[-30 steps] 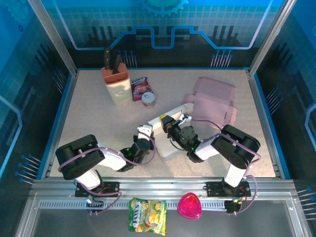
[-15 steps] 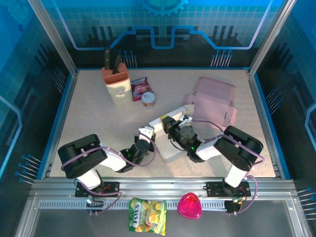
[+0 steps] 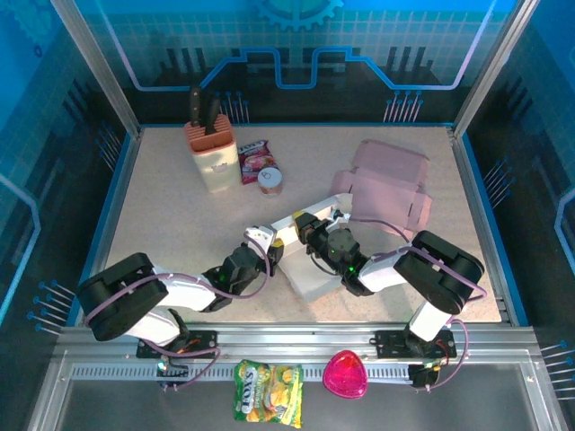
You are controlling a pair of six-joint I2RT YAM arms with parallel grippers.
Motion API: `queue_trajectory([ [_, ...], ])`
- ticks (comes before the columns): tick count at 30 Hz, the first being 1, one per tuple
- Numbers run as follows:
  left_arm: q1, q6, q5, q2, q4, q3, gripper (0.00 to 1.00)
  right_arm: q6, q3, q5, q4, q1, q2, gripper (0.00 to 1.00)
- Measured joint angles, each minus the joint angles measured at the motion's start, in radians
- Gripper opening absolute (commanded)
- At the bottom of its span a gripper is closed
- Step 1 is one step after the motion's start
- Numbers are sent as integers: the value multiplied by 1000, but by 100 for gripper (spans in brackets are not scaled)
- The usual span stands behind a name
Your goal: Fold the paper box
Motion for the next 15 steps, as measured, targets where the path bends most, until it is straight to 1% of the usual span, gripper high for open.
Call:
queue_trajectory([
  [8,3,-17,2,-8,-52,11,21,-1,0,-6,-35,2,-13,0],
  [11,-13,-34,-61,12,-90,46,20,-2,0,14,-36,7,-15,0],
  [15,-47,-61,-175,56,-113,84,20,-4,0,54,-35,26,-16,0],
])
